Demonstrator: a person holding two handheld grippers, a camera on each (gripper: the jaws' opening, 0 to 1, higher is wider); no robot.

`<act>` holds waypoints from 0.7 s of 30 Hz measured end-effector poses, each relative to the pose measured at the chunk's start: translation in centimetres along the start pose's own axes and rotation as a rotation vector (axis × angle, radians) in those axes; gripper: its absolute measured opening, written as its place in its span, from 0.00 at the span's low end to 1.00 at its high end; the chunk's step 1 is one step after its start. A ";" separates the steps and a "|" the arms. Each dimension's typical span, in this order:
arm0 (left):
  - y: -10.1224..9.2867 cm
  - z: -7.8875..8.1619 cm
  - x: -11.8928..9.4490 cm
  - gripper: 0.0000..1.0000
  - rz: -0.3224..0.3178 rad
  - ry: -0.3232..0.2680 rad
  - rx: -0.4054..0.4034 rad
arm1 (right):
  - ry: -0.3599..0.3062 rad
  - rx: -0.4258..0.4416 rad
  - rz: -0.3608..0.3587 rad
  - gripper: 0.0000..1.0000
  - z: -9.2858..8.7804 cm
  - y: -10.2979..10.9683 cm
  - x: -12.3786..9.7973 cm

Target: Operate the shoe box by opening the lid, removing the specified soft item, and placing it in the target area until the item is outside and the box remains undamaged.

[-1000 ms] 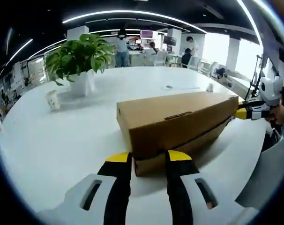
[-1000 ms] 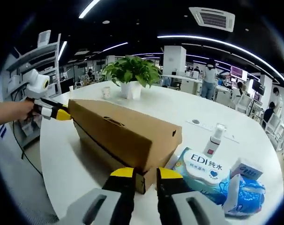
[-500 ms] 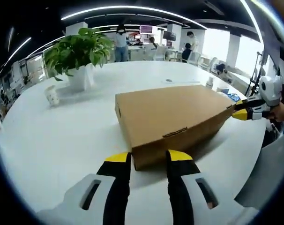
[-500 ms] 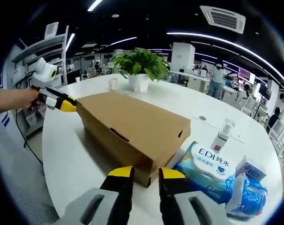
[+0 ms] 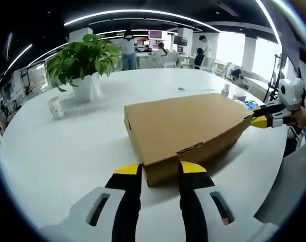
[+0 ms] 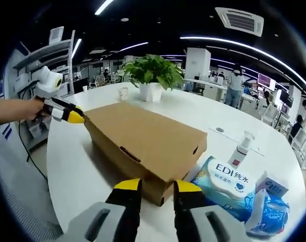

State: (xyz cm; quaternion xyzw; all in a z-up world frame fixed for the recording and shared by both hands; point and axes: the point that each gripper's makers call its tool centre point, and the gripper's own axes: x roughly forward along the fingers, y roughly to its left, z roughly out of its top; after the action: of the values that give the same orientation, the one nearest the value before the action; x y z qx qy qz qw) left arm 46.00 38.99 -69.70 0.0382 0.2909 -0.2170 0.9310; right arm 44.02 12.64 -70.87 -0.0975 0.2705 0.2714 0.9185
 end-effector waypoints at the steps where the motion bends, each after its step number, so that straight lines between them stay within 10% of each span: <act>1: 0.0 0.0 0.0 0.26 -0.002 0.001 -0.004 | -0.003 0.000 -0.011 0.19 0.0 -0.1 0.0; 21: 0.3 -1.1 0.9 0.24 0.011 0.026 -0.015 | 0.014 0.037 -0.033 0.19 -1.0 0.0 0.7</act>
State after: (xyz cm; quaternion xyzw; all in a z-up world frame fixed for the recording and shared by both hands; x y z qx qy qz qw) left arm 46.21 39.12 -71.08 0.0356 0.3042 -0.2093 0.9286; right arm 44.10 12.63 -72.07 -0.0867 0.2804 0.2505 0.9226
